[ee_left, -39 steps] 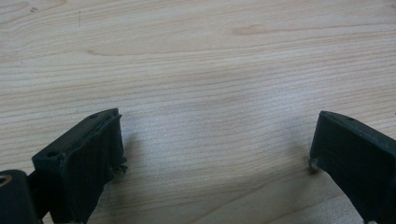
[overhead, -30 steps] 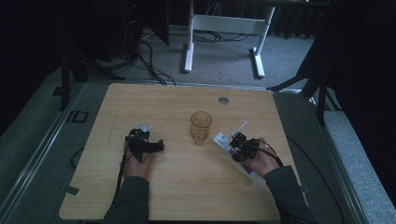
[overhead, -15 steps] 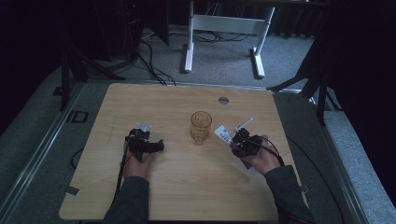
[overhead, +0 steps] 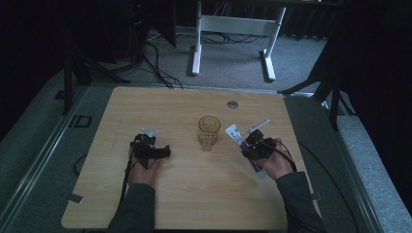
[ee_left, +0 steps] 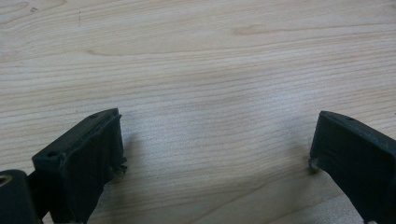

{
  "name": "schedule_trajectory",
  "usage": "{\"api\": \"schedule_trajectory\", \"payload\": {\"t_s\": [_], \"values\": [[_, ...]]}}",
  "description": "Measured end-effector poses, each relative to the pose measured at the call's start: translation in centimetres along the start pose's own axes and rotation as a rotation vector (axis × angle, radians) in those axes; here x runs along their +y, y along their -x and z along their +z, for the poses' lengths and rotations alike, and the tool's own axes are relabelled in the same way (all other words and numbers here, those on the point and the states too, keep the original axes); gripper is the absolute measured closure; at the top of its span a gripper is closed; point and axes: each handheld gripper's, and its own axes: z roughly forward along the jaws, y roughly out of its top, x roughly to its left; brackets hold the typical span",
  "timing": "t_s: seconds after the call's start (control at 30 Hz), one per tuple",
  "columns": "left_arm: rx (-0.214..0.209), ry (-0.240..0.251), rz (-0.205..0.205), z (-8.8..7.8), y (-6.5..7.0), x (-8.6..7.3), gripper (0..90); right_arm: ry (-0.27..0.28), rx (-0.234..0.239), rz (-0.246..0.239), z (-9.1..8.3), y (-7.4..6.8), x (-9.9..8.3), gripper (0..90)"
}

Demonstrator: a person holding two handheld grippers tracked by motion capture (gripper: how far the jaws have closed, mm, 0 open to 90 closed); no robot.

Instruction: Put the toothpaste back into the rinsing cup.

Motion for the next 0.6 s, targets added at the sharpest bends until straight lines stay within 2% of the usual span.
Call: {"api": "schedule_trajectory", "payload": {"t_s": [0.17, 0.37, 0.6], "values": [[0.0, 0.0, 0.0, 0.0, 0.0, 0.0, 2.7, 0.022, -0.006, 0.016, -0.01, 0.32, -0.09, 72.1], [0.0, 0.0, 0.0, 0.0, 0.0, 0.0, 2.7, 0.078, -0.012, 0.051, -0.3, 0.76, -0.18, 72.1], [0.0, 0.0, 0.0, 0.0, 0.0, 0.0, 2.7, 0.113, -0.019, 0.054, -0.49, 0.98, -0.22, 72.1]]}}
